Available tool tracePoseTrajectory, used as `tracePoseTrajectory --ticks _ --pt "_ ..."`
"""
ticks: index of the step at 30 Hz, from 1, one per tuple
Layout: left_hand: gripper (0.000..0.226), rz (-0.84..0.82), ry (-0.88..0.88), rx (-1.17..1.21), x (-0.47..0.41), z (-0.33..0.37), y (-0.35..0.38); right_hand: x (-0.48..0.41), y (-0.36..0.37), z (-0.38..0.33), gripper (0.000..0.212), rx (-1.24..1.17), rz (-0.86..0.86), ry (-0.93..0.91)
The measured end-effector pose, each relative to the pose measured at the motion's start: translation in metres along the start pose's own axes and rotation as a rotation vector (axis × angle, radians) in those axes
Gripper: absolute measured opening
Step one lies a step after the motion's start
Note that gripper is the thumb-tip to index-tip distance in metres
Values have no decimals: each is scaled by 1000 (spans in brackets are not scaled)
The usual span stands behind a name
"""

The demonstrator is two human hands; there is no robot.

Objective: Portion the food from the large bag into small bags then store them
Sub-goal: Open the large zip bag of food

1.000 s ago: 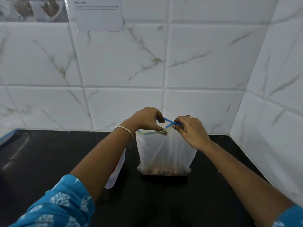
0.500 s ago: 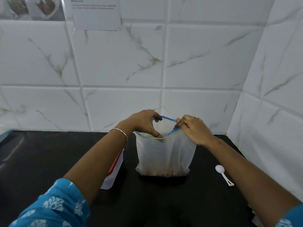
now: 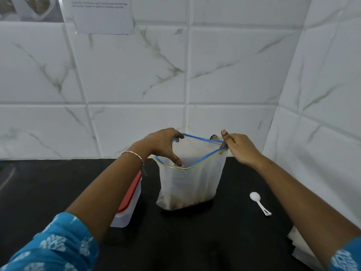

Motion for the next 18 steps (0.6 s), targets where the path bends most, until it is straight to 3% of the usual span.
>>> tracePoseTrajectory --ticks 7,9,12,14,18 --pt "107 120 -14 -107 10 -20 -20 1 -7 13 31 -72 83 -13" --pt "91 168 -70 -103 14 -34 -26 3 -6 13 20 -87 82 -6" --pt "46 223 -203 -25 23 -54 -26 6 -3 13 8 -155 70 16" --pt "27 217 -299 10 30 -61 -19 6 1 16 15 -263 75 37" --pt "23 237 -299 364 34 -73 -3 8 12 31 36 -564 143 117"
Point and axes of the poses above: each hand's wrist, its own x-axis away from the middle knuckle, its own y-axis out of the palm, z = x × y, the point moved 10 cm from there along -x, towards the middle knuckle, and after that the axes turned 13 degrees about -z, right-handed, at the moved point
